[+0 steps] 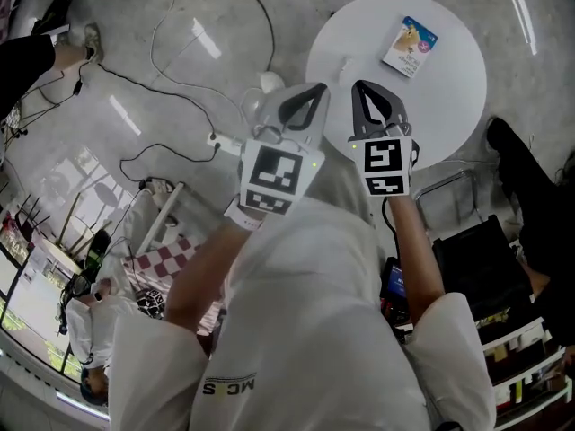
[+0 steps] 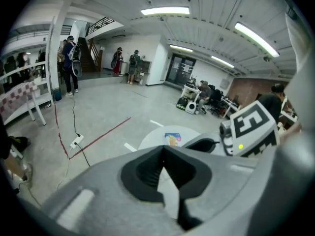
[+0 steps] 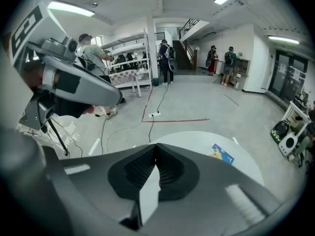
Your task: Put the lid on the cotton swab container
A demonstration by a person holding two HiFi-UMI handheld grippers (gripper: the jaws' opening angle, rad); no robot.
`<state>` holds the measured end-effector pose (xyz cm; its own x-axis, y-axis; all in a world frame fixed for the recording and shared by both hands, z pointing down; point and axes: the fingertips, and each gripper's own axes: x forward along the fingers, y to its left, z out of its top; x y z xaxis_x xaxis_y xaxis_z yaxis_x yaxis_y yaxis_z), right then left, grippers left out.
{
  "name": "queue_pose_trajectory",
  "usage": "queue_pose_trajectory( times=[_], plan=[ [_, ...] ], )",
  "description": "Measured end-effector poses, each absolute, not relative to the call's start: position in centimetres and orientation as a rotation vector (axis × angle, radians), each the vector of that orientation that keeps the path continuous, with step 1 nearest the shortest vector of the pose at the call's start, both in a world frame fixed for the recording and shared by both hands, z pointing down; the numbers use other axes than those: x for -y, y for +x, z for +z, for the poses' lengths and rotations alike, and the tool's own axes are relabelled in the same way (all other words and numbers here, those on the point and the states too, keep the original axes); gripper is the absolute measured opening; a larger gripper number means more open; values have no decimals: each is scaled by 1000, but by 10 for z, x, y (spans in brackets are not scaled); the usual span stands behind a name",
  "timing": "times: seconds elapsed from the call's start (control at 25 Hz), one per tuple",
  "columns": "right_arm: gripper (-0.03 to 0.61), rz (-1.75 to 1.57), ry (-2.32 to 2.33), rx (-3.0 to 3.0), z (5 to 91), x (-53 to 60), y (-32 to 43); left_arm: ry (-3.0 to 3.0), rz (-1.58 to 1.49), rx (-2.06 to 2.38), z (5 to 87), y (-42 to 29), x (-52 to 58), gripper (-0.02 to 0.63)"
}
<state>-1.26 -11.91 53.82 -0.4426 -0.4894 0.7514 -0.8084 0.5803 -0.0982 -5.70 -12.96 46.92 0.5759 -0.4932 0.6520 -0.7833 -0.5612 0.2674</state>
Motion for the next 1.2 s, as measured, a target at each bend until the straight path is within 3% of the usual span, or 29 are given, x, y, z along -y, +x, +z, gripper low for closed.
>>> queue_pose_trajectory(
  times=[0.68,1.2],
  plan=[
    [-12,622,928,2034,605,124,-32,2140,677,1047,520,-75,132,0],
    [-12,622,1000,2064,568,124,-27,2173,691,1062,492,-84,116,0]
  ],
)
